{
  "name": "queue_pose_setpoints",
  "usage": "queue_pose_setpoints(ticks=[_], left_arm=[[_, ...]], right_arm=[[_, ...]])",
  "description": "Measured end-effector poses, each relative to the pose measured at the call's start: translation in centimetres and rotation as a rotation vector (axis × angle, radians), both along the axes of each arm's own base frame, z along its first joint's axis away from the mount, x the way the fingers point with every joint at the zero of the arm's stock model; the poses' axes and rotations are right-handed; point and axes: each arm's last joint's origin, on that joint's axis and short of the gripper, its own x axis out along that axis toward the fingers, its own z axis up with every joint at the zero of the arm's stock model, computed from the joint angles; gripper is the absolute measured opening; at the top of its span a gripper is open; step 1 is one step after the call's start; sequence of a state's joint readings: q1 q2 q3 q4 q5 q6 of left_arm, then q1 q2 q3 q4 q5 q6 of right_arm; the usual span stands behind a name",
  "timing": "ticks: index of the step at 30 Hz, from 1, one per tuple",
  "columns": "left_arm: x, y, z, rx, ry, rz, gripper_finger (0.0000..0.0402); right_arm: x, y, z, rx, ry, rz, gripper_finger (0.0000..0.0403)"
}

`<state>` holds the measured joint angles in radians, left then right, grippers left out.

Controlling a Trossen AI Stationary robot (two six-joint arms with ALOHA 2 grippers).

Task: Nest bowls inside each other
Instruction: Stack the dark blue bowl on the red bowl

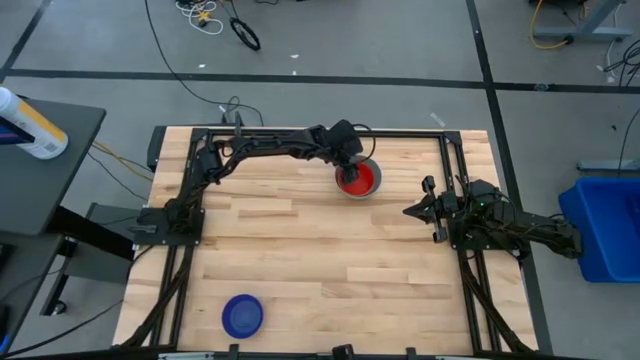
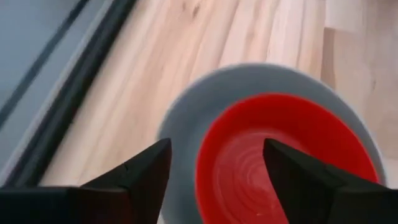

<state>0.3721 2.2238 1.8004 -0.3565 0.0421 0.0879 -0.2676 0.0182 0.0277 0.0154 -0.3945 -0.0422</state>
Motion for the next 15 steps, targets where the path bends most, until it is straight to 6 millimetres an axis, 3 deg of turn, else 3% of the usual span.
queue_pose_setpoints(ticks=[7, 15], left_arm=[[0.4, -1.0, 2.7, 0.016, 0.040, -0.047, 0.0272], [-0.2, -7.1, 3.4, -0.006, 0.240, -0.151, 0.0266]], right_arm=[[0.0, 0.0, 0.0, 0.000, 0.000, -0.001, 0.0012], [0.0, 0.0, 0.0, 0.000, 0.000, 0.000, 0.0012]])
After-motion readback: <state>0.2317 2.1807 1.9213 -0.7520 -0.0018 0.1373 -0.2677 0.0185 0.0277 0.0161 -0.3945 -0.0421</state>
